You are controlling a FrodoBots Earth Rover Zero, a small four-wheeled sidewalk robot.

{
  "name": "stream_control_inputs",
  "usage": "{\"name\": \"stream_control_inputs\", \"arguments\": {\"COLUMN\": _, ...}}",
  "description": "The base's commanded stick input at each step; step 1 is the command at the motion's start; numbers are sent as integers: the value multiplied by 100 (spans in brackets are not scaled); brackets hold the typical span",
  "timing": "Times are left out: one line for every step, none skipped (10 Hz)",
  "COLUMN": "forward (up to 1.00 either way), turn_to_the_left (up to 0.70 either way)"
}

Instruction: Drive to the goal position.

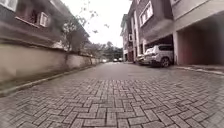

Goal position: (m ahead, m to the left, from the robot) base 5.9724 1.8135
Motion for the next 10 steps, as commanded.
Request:
{"name": "stream_control_inputs", "arguments": {"forward": 50, "turn_to_the_left": 0}}
{"name": "stream_control_inputs", "arguments": {"forward": 50, "turn_to_the_left": 0}}
{"name": "stream_control_inputs", "arguments": {"forward": 50, "turn_to_the_left": 0}}
{"name": "stream_control_inputs", "arguments": {"forward": 50, "turn_to_the_left": 0}}
{"name": "stream_control_inputs", "arguments": {"forward": 50, "turn_to_the_left": 0}}
{"name": "stream_control_inputs", "arguments": {"forward": 50, "turn_to_the_left": 0}}
{"name": "stream_control_inputs", "arguments": {"forward": 50, "turn_to_the_left": 0}}
{"name": "stream_control_inputs", "arguments": {"forward": 50, "turn_to_the_left": 0}}
{"name": "stream_control_inputs", "arguments": {"forward": 50, "turn_to_the_left": 0}}
{"name": "stream_control_inputs", "arguments": {"forward": 50, "turn_to_the_left": 0}}
